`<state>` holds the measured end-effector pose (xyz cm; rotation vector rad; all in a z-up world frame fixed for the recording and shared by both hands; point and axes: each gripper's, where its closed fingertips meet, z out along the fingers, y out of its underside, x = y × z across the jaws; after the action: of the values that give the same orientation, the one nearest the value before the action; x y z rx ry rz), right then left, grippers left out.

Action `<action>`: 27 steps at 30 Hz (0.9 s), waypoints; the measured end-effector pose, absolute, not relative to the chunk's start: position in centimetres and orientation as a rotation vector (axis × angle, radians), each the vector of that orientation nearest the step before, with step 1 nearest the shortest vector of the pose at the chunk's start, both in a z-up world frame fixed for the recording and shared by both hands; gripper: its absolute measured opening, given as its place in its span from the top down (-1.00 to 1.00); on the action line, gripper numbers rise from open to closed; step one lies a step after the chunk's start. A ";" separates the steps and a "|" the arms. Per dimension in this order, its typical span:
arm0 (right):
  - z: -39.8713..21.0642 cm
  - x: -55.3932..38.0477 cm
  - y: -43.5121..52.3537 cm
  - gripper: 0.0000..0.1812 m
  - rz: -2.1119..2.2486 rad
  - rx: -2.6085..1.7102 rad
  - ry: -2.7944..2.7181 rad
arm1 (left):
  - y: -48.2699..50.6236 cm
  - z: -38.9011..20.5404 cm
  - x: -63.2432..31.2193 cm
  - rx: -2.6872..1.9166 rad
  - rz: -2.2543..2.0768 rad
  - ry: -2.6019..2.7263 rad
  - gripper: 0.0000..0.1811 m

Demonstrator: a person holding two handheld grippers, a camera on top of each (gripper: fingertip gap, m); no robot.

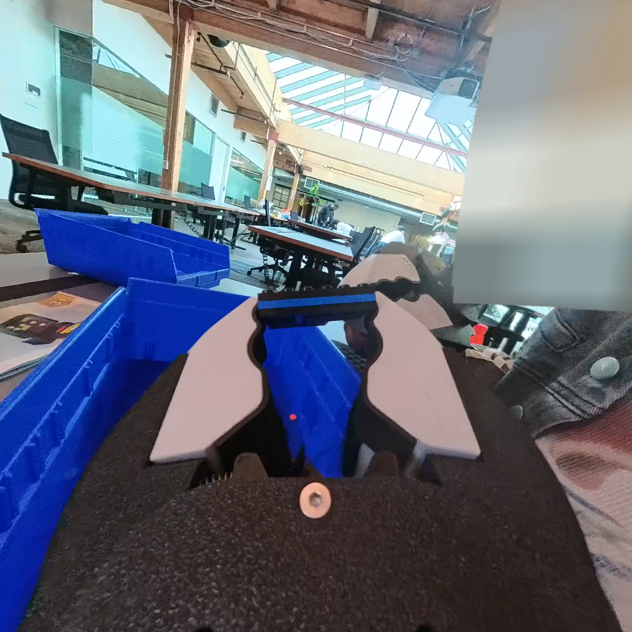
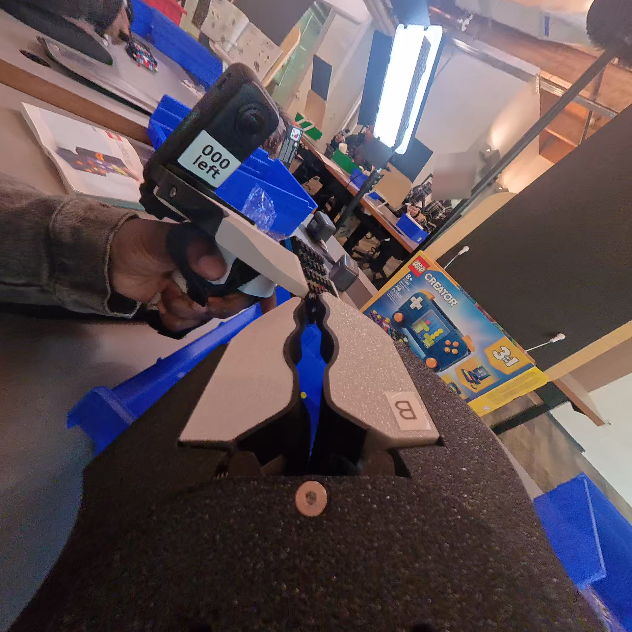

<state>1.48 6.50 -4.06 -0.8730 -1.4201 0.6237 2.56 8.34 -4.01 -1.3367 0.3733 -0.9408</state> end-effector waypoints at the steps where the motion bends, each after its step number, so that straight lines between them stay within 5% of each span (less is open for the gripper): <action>1: -4.1 1.5 6.4 0.94 0.635 -0.879 -1.423 | 8.2 -4.1 2.6 -1.347 -0.922 0.385 0.38; 5: -5.0 1.7 6.4 0.95 0.651 -0.913 -1.477 | 7.7 -6.5 2.7 -1.522 -0.811 0.560 0.37; 6: -4.9 2.0 7.0 0.91 0.623 -0.921 -1.474 | 8.4 -8.8 1.6 -1.650 -0.608 0.632 0.91; 14: -7.0 2.2 10.8 0.96 0.570 -1.010 -1.608 | 9.0 -8.5 1.1 -1.679 -0.882 0.573 1.00; 19: -4.7 2.4 12.0 0.97 0.543 -1.001 -1.398 | 10.7 -6.4 0.8 -1.549 -1.077 0.191 0.30; 27: -3.9 1.4 10.2 0.96 0.364 -0.911 -1.295 | 11.6 -5.3 1.1 -1.400 -1.163 -0.017 0.20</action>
<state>1.44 10.21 -3.92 -0.9107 -1.2947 0.3643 1.13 11.59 -5.31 -1.3996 -0.0168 -1.1634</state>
